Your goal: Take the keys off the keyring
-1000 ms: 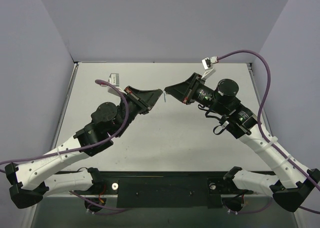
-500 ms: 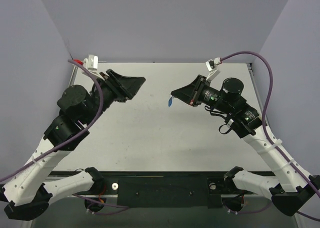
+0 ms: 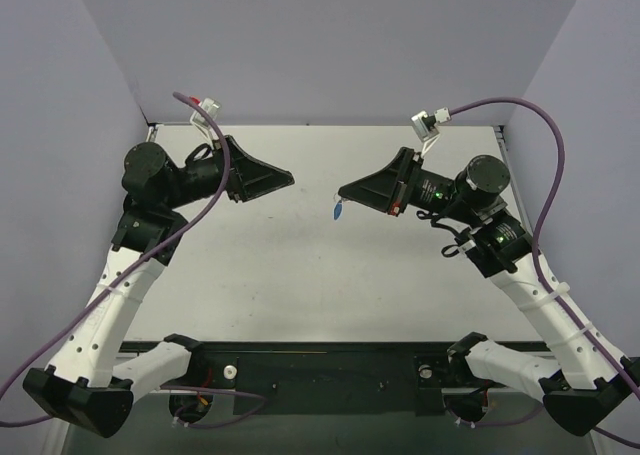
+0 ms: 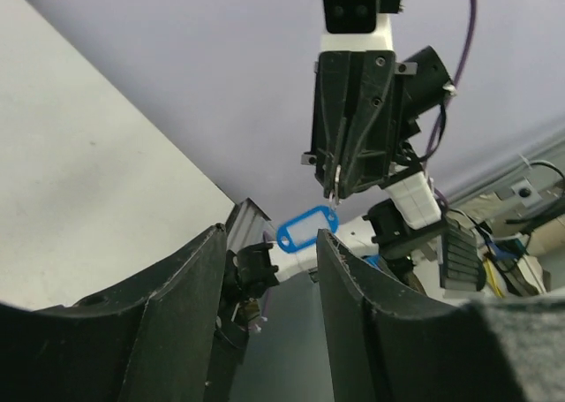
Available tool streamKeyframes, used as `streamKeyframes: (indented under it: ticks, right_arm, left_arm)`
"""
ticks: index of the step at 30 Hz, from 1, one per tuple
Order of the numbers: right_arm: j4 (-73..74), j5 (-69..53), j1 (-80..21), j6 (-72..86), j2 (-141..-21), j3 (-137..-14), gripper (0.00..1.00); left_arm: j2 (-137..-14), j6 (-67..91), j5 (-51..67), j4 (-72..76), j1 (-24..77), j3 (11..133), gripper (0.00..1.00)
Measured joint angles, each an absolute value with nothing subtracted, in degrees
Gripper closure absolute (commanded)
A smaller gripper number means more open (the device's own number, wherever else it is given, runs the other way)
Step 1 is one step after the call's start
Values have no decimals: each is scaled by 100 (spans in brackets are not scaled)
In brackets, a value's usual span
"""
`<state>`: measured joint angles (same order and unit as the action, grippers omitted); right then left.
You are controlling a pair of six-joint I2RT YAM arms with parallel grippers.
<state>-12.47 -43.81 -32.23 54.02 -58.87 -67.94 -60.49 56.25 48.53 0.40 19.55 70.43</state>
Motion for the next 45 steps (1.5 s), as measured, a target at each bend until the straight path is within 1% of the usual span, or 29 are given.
streamKeyframes:
  ticks: [3,6,15,20,28,34,36,40,41,42,43,45]
  right_arm:
    - [-1415,-4442,-3223,5522,-5887,-6794,100]
    - [-1564,-4442,-3223,5592,-5916,-6794,100]
    - [-1697,-4327,-3402,5614,-6152,-6794,100]
    - [-1702,-4254,-3496,5612,-6182,-6794,100]
    - [-1785,-4195,-3575,5612,-6208,-6794,100]
    - [-1789,-4160,-3623,5605,-6278,-6794,100]
    - [-1791,-4141,-3642,5596,-6285,-6794,100]
    - [-1791,-4123,-3653,5568,-6285,-6794,100]
    - [-1791,-4121,-3653,5564,-6285,-6794,100]
    - [-1789,-4117,-3653,5555,-6285,-6794,100]
    - [-1789,-4110,-3653,5548,-6289,-6794,100]
    - [-1791,-4093,-3656,5546,-6292,-6796,100]
  left_arm:
    - [-6066,5881,5159,425,1975,7030,48]
    - [-6055,5983,5266,698,2091,7030,52]
    - [-6090,5881,4807,790,3035,7008,58]
    - [-6143,5776,4563,746,3068,7011,59]
    - [-6195,5452,4265,279,3068,7065,60]
    - [-6272,5369,4215,180,3144,7067,65]
    - [-6292,5345,4217,169,3197,7067,68]
    - [-6322,5277,4215,71,3260,7153,79]
    - [-6322,5266,4217,56,3264,7164,84]
    - [-6322,5245,4215,45,3273,7179,87]
    - [-6322,5227,4215,40,3282,7192,94]
    - [-6322,5199,4200,16,3286,7203,100]
